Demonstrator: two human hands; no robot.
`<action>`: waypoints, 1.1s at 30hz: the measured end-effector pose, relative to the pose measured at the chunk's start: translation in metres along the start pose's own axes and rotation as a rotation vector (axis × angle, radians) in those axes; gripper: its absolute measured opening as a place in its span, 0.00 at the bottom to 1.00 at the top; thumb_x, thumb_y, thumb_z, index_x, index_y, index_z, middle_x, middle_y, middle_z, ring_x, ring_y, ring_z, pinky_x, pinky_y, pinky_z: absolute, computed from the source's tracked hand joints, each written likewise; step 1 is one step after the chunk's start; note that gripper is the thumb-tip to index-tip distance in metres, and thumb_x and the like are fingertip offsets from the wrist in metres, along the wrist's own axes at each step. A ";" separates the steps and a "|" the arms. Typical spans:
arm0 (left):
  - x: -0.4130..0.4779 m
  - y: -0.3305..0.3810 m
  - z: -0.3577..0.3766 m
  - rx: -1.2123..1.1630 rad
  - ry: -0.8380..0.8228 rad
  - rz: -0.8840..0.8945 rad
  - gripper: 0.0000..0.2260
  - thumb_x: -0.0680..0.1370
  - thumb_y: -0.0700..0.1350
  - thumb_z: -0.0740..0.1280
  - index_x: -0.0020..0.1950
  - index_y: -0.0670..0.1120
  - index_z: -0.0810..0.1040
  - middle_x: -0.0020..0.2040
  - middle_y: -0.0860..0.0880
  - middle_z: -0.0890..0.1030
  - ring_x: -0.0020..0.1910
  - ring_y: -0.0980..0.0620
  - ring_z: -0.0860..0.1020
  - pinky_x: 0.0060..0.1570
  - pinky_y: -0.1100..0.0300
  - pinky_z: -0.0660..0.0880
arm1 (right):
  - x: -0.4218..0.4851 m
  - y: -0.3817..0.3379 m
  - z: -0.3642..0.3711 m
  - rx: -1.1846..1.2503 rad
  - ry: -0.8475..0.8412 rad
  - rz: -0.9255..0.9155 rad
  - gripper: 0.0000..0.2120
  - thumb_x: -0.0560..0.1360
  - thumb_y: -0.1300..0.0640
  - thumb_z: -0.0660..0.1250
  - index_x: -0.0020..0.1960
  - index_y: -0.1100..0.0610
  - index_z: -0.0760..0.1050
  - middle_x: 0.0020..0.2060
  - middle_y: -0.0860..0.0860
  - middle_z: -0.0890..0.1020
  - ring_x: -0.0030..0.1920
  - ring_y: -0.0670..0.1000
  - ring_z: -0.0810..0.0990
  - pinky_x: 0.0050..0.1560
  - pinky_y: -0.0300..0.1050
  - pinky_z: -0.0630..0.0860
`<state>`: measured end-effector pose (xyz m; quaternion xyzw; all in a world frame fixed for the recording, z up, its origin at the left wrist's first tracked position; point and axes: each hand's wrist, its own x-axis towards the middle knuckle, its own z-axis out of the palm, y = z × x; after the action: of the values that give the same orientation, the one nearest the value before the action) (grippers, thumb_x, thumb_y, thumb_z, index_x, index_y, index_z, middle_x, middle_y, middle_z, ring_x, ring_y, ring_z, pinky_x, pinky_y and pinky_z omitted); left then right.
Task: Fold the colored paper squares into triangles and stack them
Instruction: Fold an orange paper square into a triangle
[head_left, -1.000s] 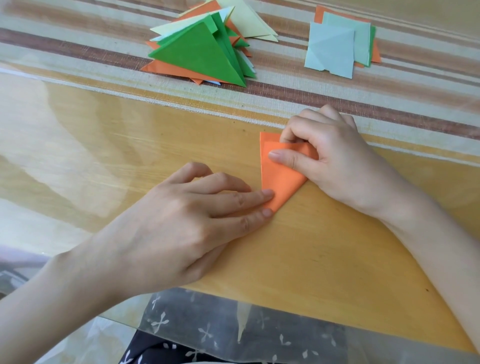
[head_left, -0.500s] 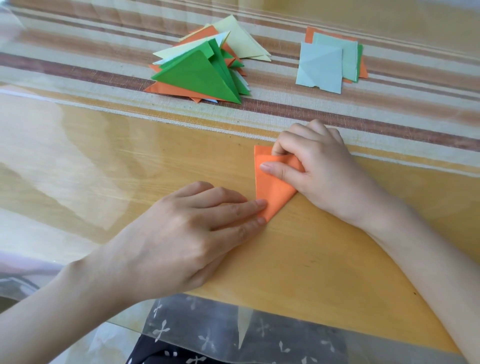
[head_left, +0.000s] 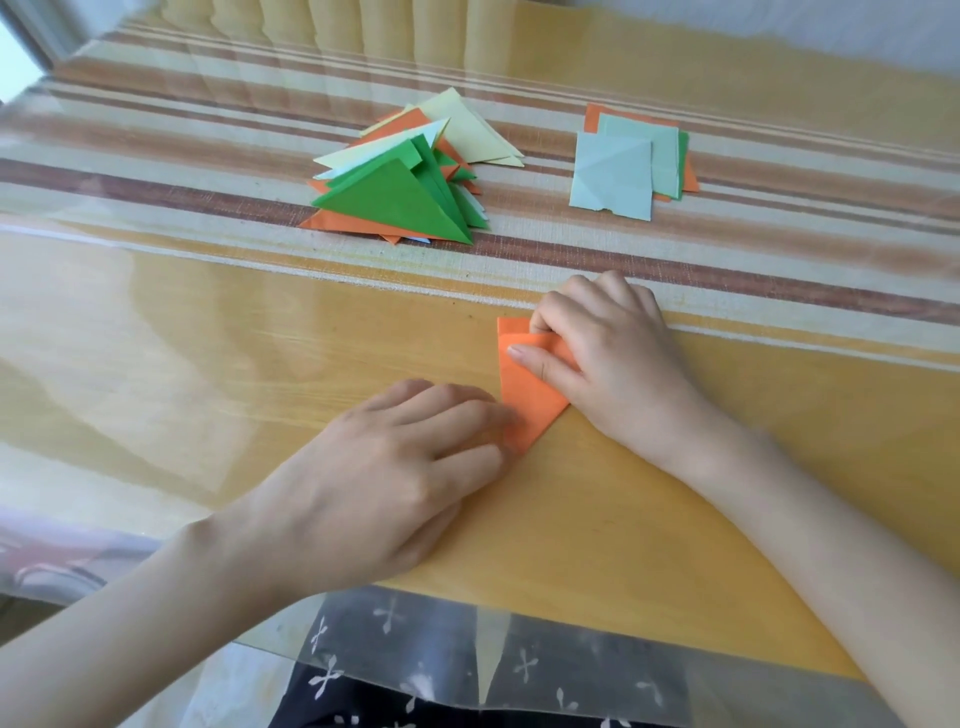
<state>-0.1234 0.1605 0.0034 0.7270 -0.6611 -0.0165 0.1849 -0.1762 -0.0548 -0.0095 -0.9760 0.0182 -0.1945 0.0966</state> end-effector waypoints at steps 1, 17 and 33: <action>0.002 0.000 -0.002 0.042 -0.001 0.043 0.15 0.78 0.40 0.56 0.57 0.41 0.80 0.64 0.44 0.77 0.64 0.45 0.74 0.60 0.51 0.71 | -0.002 -0.001 -0.002 -0.020 0.010 0.033 0.18 0.75 0.41 0.57 0.45 0.55 0.73 0.42 0.50 0.75 0.47 0.51 0.67 0.50 0.48 0.62; 0.033 -0.008 0.003 0.049 -0.001 0.048 0.14 0.74 0.40 0.57 0.53 0.45 0.80 0.59 0.46 0.79 0.57 0.46 0.76 0.59 0.52 0.70 | -0.024 0.041 -0.033 0.061 -0.087 0.492 0.25 0.75 0.43 0.64 0.68 0.51 0.68 0.59 0.49 0.66 0.64 0.54 0.62 0.69 0.49 0.56; 0.043 -0.014 0.009 -0.055 0.017 -0.092 0.13 0.81 0.52 0.58 0.56 0.49 0.78 0.60 0.53 0.76 0.53 0.51 0.76 0.58 0.56 0.69 | -0.028 0.022 -0.026 0.184 -0.051 0.372 0.19 0.74 0.44 0.66 0.62 0.51 0.75 0.60 0.49 0.70 0.64 0.52 0.63 0.68 0.51 0.59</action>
<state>-0.1068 0.1172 0.0005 0.7515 -0.6245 -0.0370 0.2097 -0.2123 -0.0792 -0.0008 -0.9474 0.1779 -0.1495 0.2202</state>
